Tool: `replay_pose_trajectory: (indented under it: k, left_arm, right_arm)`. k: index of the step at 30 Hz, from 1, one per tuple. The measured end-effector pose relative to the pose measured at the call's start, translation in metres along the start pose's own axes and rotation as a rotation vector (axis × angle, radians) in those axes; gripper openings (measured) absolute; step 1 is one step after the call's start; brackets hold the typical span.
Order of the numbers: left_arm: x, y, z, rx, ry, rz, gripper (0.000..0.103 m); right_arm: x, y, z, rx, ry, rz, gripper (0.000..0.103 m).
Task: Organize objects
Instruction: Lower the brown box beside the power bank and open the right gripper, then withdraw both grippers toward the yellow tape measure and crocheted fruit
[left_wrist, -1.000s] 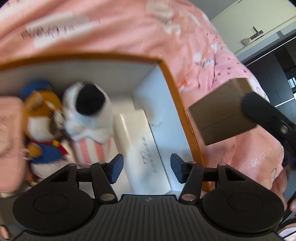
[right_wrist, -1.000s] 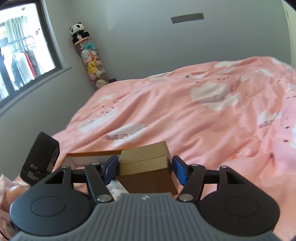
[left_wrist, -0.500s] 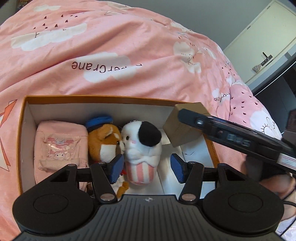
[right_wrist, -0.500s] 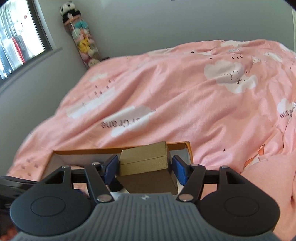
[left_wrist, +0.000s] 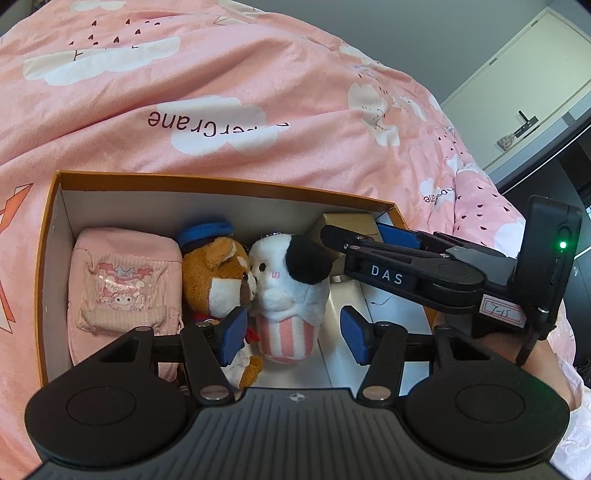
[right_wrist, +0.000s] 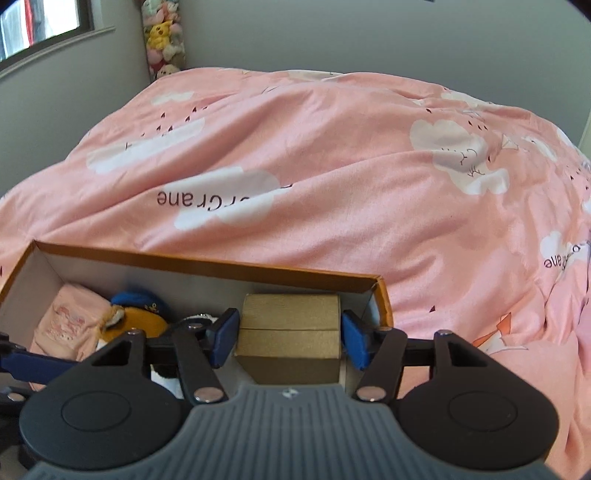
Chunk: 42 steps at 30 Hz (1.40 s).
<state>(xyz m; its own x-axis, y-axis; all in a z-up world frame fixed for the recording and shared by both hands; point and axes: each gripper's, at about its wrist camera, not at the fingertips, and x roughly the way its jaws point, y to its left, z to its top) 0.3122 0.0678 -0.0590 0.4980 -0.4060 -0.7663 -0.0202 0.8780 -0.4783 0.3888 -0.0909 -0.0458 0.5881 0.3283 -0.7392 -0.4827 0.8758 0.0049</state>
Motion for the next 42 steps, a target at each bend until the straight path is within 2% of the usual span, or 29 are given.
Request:
replay_pose_trajectory:
  k: [6, 10, 14, 19, 22, 27, 31, 34, 39, 42]
  left_arm:
    - [-0.001, 0.003, -0.003, -0.008, 0.003, 0.003, 0.064]
    - [-0.004, 0.003, -0.007, -0.014, 0.000, 0.006, 0.064]
    - [-0.011, 0.001, -0.012, -0.016, -0.011, 0.007, 0.064]
    - [-0.031, -0.014, -0.033, 0.005, -0.091, 0.018, 0.070]
    - [-0.043, -0.025, -0.051, 0.023, -0.142, 0.016, 0.073]
    - [-0.065, -0.044, -0.084, 0.097, -0.262, 0.055, 0.078]
    - [-0.073, -0.060, -0.108, 0.177, -0.299, 0.090, 0.081]
    - [-0.076, -0.068, -0.123, 0.220, -0.324, 0.108, 0.084]
    - [-0.075, -0.080, -0.146, 0.296, -0.348, 0.149, 0.086]
    - [-0.074, -0.083, -0.159, 0.317, -0.364, 0.182, 0.086]
  right_arm:
    - [0.005, 0.008, -0.002, -0.074, 0.021, -0.035, 0.060]
    - [-0.002, 0.013, -0.003, -0.136, -0.007, -0.077, 0.061]
    - [-0.015, 0.011, -0.004, -0.142, -0.018, -0.071, 0.061]
    - [-0.046, 0.016, -0.012, -0.174, -0.084, -0.038, 0.063]
    - [-0.068, 0.022, -0.024, -0.199, -0.130, -0.014, 0.072]
    - [-0.108, 0.022, -0.047, -0.186, -0.190, -0.005, 0.073]
    - [-0.140, 0.015, -0.069, -0.147, -0.237, 0.011, 0.084]
    - [-0.162, 0.013, -0.086, -0.146, -0.276, 0.020, 0.084]
    - [-0.183, 0.015, -0.114, -0.163, -0.248, 0.003, 0.087]
    - [-0.191, 0.009, -0.130, -0.120, -0.221, 0.001, 0.087]
